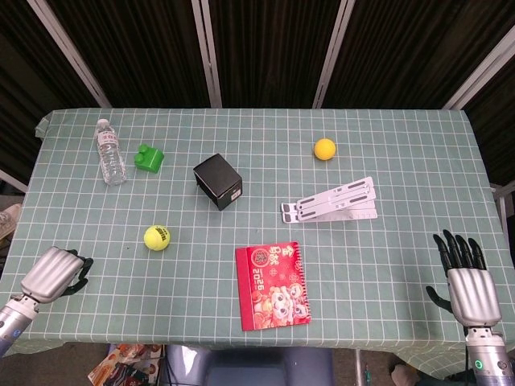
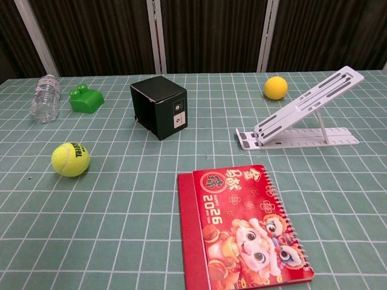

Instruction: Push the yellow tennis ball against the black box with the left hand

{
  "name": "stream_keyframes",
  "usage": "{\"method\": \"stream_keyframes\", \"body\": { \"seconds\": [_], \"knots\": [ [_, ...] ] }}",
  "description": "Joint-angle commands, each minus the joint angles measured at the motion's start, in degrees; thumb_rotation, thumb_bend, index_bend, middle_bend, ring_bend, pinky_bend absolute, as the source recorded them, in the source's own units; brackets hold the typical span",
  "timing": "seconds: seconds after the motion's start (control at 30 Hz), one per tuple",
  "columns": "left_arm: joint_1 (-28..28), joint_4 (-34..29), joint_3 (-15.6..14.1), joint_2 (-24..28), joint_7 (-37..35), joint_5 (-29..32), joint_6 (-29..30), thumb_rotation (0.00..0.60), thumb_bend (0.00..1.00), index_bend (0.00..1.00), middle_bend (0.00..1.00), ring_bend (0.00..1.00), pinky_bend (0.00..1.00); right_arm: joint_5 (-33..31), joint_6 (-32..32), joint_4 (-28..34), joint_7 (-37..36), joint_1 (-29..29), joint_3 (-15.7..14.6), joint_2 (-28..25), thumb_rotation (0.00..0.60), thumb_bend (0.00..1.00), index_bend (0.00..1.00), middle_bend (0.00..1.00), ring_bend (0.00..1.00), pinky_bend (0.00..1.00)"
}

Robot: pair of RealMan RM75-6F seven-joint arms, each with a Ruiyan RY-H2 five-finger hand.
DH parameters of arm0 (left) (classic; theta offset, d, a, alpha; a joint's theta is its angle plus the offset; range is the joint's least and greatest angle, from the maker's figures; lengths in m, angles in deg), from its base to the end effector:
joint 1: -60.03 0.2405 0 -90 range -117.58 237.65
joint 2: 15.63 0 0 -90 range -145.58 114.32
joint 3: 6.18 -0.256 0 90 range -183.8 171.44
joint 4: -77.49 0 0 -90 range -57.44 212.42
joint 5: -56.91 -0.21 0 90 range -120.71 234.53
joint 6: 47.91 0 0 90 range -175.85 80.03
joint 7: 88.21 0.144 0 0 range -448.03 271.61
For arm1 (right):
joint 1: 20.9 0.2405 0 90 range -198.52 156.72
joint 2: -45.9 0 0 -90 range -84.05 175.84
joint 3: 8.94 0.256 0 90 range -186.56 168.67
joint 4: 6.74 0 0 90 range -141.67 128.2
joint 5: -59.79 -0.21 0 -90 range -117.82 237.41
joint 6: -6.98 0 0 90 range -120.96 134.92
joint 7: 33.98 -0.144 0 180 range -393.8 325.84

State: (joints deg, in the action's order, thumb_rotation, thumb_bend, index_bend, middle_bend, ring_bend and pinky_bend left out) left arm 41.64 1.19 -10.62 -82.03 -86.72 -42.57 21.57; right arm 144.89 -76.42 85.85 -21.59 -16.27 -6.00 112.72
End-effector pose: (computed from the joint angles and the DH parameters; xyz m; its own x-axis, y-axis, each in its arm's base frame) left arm -0.3237 0.2263 0.1136 0.7193 0.1921 0.6676 0.6737 -0.4274 -0.6029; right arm -0.3100 -0.1796 0.1405 0.5392 -0.0364 0.8414 -0.8420 -0.0005 0.5395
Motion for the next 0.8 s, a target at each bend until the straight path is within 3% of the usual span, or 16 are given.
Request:
{"method": "stream_keyframes", "body": {
  "seconds": [0.03, 0.2, 0.6, 0.8],
  "knots": [
    [-3.00, 1.76, 0.71, -1.73, -1.38, 2.17, -5.08, 0.600, 0.25, 0.70, 0.74, 0.62, 0.80, -0.21, 0.22, 0.01, 0.44, 0.10, 0.03, 0.19, 0.600, 0.25, 0.00, 0.00, 0.00, 0.00],
    [-5.00, 4.34, 1.92, -5.05, 2.48, 4.96, -9.18, 0.600, 0.25, 0.72, 0.73, 0.62, 0.80, -0.60, 0.48, -0.08, 0.89, 0.26, 0.18, 0.32, 0.600, 0.25, 0.00, 0.00, 0.00, 0.00],
    [-9.69, 7.36, 0.51, -10.45, -0.95, 5.22, -15.90, 0.600, 0.25, 0.72, 0.73, 0.62, 0.79, -0.60, 0.32, -1.29, -0.77, -0.10, -0.05, -0.23, 0.600, 0.25, 0.00, 0.00, 0.00, 0.00],
    [-11.67, 5.81, 1.16, -11.83, -0.32, 6.05, -17.36, 0.600, 0.31, 0.72, 0.72, 0.61, 0.79, -0.79, 0.51, -1.41, -0.67, -0.02, -0.01, -0.14, 0.600, 0.25, 0.00, 0.00, 0.00, 0.00]
  ]
}}
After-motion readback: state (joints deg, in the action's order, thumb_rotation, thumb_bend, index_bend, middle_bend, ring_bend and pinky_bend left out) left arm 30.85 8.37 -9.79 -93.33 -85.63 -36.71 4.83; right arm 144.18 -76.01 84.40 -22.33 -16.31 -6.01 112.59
